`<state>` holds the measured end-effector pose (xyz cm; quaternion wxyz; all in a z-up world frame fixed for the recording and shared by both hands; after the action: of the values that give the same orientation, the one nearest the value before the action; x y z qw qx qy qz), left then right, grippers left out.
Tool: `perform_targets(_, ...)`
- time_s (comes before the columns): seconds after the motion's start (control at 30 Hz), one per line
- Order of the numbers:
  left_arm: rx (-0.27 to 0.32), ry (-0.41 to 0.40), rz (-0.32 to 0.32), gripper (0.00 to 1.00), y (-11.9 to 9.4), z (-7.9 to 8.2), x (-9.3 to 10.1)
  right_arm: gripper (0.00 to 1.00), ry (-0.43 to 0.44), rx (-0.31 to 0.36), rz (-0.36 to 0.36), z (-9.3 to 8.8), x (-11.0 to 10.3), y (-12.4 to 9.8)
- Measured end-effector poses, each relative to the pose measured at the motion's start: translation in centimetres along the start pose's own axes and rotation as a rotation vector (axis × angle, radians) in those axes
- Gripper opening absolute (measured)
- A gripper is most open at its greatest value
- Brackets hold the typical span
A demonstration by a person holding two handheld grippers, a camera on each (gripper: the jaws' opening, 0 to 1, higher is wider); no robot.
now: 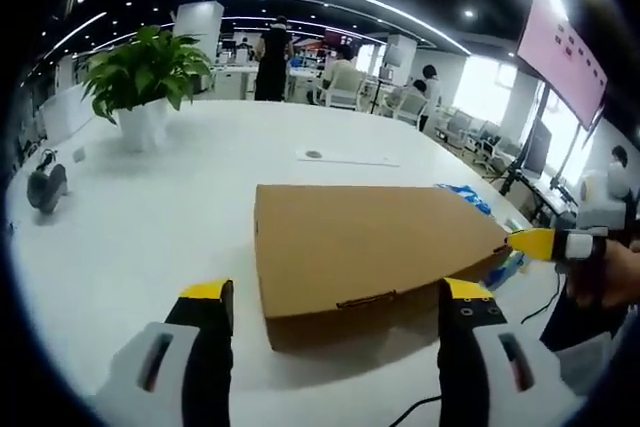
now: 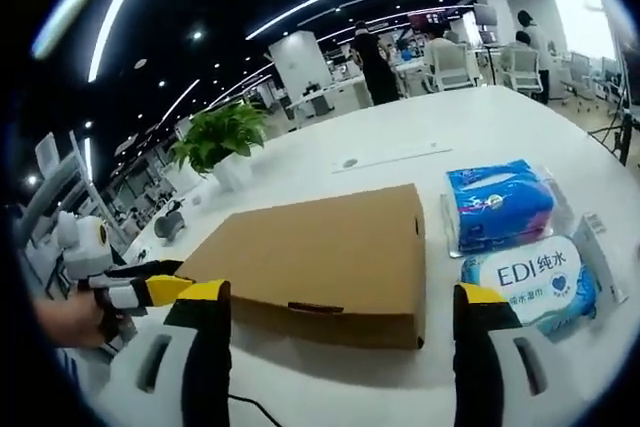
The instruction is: Operate the shoe box by opening the lid, removing the specified soft item, and placing it in the target area until the item is outside and the box remains undamaged.
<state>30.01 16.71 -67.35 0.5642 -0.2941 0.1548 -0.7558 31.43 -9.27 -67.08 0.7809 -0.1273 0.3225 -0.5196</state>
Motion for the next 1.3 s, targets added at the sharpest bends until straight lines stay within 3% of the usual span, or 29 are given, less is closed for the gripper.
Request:
perform_targets(0.1,0.052,-0.137,-0.046,0.87,-0.1,0.3,0.2,0.95,0.047,-0.015,0.001,-0.2,0.2,0.3)
perform_targets(0.47,0.037,-0.208,-0.008,0.92,0.2,-0.9,-1.4,1.0,0.153,0.017,0.018,-0.4,0.4,0.7)
perform_targets(0.63,0.027,-0.235,-0.004,0.92,0.4,-1.8,-1.8,1.0,0.197,-0.008,0.012,-1.3,0.9,0.9)
perform_targets(0.73,0.028,-0.33,-0.05,0.93,0.7,-2.1,-1.5,1.0,0.227,-0.008,0.017,-1.7,1.0,1.1)
perform_targets(0.83,0.022,-0.336,-0.032,0.93,0.8,-2.3,-2.0,1.0,0.24,-0.018,0.009,-2.0,1.1,1.2)
perform_targets(0.93,0.045,-0.432,-0.036,0.93,0.9,-2.3,-2.3,1.0,0.278,-0.019,0.005,-2.2,1.2,1.4)
perform_targets(1.1,0.027,-0.448,-0.013,0.91,1.4,-2.9,-2.8,1.0,0.316,-0.04,0.005,-2.5,1.4,1.9)
perform_targets(1.2,0.045,-0.521,-0.005,0.91,1.7,-3.1,-2.8,1.0,0.374,-0.031,0.005,-2.7,1.5,2.1)
perform_targets(1.3,0.036,-0.538,0.004,0.91,2.0,-3.6,-3.0,1.0,0.392,-0.035,0.001,-3.0,1.7,2.4)
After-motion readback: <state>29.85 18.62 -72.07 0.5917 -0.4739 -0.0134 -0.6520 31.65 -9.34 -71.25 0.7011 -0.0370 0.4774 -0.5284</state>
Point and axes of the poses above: the point that each gripper's makers call its tool centre point, and the gripper's own axes: y roughly forward along the fingers, x roughly to its right, z roughly out of its top, the point moved 6 cm from there along -y, roughly backward along the fingers, and after that the axes turned 3 degrees about -x, right-handed, at the moved point
